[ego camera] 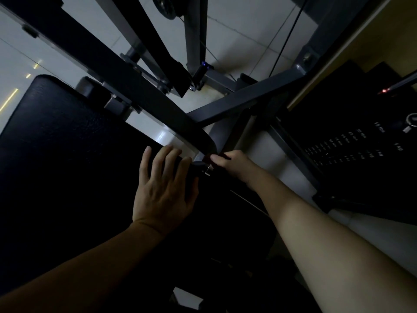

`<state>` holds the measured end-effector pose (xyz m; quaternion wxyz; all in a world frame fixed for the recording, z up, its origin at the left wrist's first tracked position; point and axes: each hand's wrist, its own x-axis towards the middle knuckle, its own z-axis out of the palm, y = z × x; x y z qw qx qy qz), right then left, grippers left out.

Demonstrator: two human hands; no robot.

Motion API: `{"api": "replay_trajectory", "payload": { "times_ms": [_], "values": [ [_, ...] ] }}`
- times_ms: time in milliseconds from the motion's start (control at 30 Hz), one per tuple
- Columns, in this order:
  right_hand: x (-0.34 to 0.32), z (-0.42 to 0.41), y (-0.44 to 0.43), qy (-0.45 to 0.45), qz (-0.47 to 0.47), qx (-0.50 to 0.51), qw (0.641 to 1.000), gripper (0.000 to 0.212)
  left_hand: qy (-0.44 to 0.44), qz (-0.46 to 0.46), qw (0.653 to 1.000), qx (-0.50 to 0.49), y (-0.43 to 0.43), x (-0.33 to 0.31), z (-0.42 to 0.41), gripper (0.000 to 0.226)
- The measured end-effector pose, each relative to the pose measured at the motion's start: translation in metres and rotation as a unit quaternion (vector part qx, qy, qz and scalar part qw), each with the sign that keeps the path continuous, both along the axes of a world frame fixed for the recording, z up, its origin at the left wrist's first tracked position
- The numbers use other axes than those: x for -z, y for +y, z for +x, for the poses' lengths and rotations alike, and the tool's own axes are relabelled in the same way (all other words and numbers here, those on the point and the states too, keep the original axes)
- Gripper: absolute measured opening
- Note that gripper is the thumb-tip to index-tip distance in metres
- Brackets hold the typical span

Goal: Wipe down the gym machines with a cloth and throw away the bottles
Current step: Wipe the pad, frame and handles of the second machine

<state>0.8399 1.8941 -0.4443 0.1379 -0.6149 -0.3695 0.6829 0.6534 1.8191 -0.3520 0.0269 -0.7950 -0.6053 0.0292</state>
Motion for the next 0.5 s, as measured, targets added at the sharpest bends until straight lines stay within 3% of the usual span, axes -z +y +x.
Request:
{"api": "replay_trajectory", "payload": {
  "times_ms": [133, 233, 300, 400, 500],
  "values": [
    [0.003, 0.022, -0.004, -0.006, -0.028, 0.142, 0.989, 0.025, -0.01, 0.003, 1.0, 0.001, 0.001, -0.001, 0.0, 0.049],
    [-0.002, 0.036, -0.015, 0.033, -0.011, 0.153, 0.988, 0.03, -0.001, -0.006, 1.0, 0.0, 0.001, -0.001, 0.0, 0.049],
    [-0.008, 0.026, -0.024, 0.068, 0.017, 0.092, 0.993, 0.028, -0.003, -0.006, 1.0, 0.001, 0.001, -0.001, 0.001, 0.049],
    [-0.008, 0.004, -0.025, 0.037, 0.123, -0.085, 0.988, 0.033, -0.006, 0.004, 1.0, 0.004, 0.001, -0.002, 0.001, 0.047],
    [-0.001, -0.004, -0.006, 0.015, 0.11, -0.15, 0.982, 0.033, -0.011, 0.005, 1.0, 0.002, 0.001, -0.002, 0.001, 0.047]
  ]
}}
